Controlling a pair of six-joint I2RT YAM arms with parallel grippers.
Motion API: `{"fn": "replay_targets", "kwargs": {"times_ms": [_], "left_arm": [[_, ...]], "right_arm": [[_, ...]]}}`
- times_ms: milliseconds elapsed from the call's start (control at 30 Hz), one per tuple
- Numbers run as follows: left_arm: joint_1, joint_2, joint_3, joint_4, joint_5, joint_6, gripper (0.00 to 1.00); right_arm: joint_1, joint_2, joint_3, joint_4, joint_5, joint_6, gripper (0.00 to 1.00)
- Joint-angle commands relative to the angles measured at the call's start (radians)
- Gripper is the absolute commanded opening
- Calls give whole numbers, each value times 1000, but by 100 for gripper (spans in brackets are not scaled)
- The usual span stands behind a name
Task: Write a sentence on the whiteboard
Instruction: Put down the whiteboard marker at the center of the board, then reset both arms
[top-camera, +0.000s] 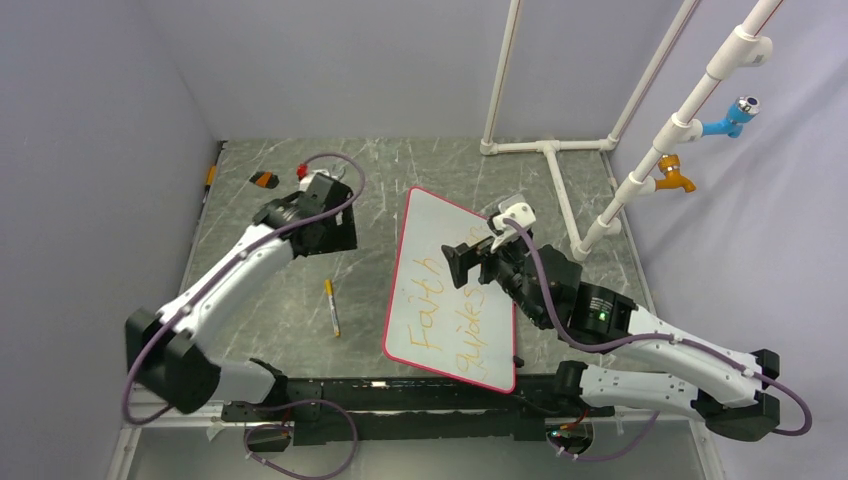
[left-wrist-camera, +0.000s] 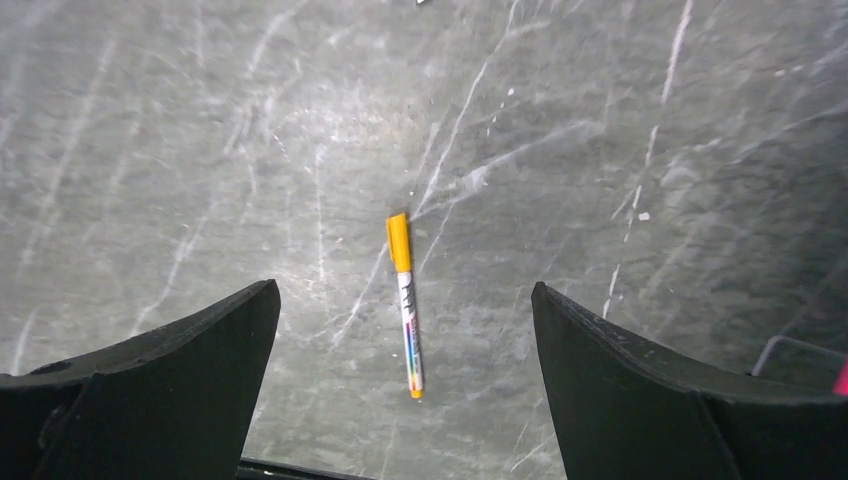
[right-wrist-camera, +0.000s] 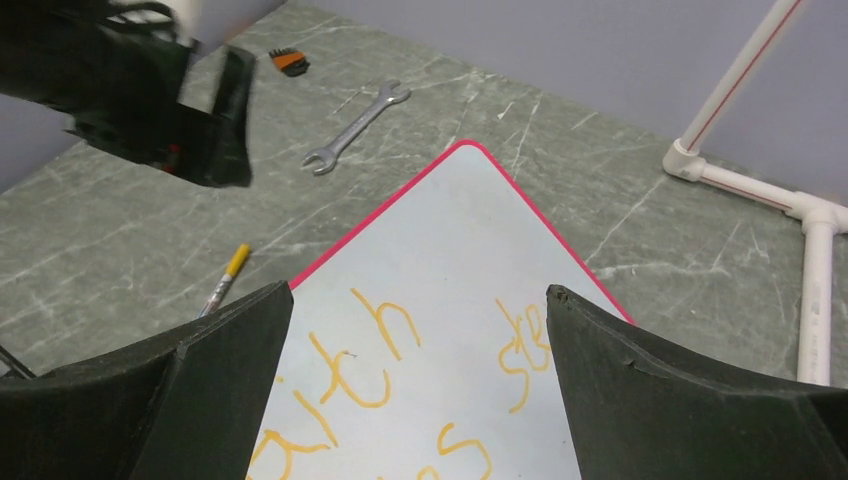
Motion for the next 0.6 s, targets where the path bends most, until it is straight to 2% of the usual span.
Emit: {"fn": "replay_targets", "kwargs": {"times_ms": [0, 133, 300, 567], "left_arm": [[5, -194, 1, -15, -82, 109, 99], [5, -383, -110, 101, -112, 187, 99], [4, -576, -208, 208, -54, 266, 99], [4, -739, -297, 264, -74, 356, 99]], "right_arm": [[-1, -47, 32, 27, 65, 35, 100], [-1, -72, 13, 16, 97, 49, 100], [0, -106, -29, -19, 93, 68, 100], [-1, -158, -77, -33, 52, 53, 100]]}}
